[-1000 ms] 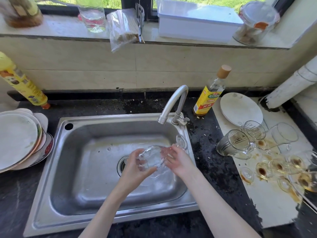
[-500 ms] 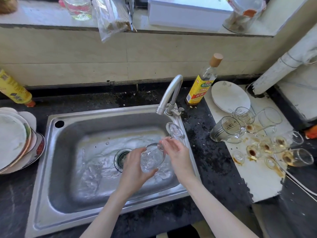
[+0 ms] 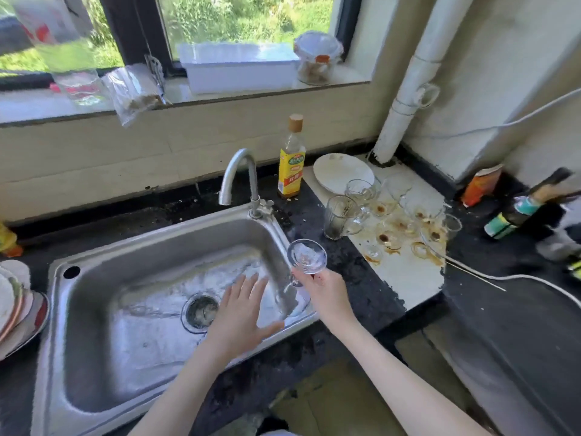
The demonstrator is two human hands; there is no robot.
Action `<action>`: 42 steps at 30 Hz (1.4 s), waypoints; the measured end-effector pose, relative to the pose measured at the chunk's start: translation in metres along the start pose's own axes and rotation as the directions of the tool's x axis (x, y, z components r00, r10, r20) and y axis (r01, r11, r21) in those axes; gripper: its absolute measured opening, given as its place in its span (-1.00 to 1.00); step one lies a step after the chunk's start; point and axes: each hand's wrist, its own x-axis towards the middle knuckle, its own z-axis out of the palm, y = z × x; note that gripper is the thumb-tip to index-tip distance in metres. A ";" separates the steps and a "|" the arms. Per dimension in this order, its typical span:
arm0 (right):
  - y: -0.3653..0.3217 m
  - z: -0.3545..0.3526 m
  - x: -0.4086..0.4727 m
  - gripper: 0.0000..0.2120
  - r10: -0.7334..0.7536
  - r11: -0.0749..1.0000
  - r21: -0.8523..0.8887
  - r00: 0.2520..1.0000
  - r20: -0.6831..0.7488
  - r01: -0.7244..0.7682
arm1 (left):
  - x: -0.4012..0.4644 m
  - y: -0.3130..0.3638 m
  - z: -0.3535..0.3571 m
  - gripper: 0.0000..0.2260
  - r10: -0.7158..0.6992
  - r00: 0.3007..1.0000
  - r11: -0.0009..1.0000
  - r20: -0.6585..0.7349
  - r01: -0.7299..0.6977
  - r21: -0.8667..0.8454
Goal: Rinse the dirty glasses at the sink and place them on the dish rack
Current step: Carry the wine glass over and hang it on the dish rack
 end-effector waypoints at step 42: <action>0.237 -0.638 -0.599 -0.91 0.313 0.950 0.308 0.098 -0.945 -0.055 | -0.179 0.797 0.245 -0.41 0.936 -0.050 -0.042 0.349 -0.999 -0.030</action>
